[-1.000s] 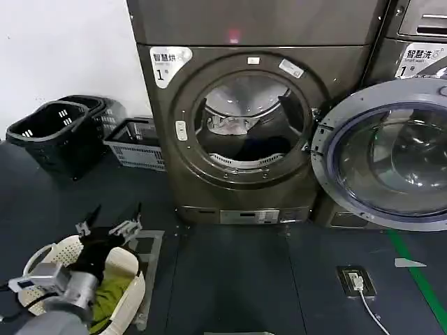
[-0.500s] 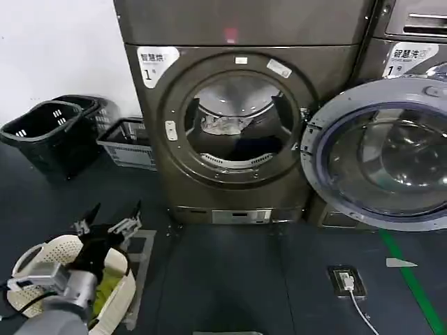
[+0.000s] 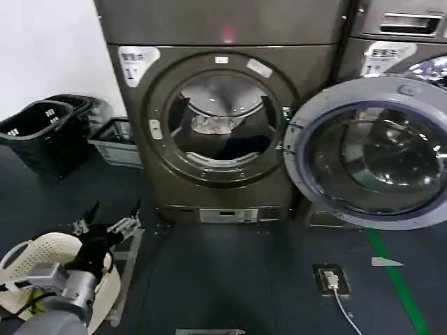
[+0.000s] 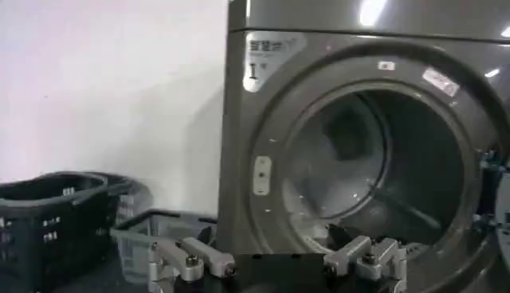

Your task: Grasp the clothes from the dryer.

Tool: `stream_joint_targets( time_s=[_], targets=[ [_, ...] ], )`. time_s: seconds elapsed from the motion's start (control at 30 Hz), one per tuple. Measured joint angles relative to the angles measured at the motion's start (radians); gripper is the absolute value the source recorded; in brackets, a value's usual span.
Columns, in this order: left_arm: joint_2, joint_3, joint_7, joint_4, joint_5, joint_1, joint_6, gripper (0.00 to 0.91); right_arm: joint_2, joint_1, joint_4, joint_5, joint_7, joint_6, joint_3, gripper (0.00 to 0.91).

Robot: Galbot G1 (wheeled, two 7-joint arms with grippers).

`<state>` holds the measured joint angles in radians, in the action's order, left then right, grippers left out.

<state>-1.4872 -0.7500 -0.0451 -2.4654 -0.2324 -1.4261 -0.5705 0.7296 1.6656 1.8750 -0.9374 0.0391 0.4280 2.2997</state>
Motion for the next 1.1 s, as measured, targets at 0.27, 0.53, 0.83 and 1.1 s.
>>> stream_joint_targets(
  time_s=[0.27,0.53,0.83,1.1],
  targets=[
    [0.001,0.000,-0.005,-0.003,-0.001,-0.002,0.003,0.907,0.000,-0.001,0.000,0.000,0.002,-0.003,-0.002,0.907],
    [-0.001,0.001,-0.007,-0.005,-0.001,-0.002,0.005,0.907,0.003,-0.002,0.003,-0.001,0.003,-0.009,-0.007,0.907],
    [-0.001,0.003,-0.010,-0.003,-0.002,-0.001,0.010,0.907,0.006,-0.001,0.003,-0.005,0.003,-0.031,-0.008,0.907],
    [0.002,0.003,-0.017,-0.002,-0.002,0.004,0.029,0.907,0.009,0.001,0.010,-0.013,0.017,-0.046,-0.009,0.907]
  ],
)
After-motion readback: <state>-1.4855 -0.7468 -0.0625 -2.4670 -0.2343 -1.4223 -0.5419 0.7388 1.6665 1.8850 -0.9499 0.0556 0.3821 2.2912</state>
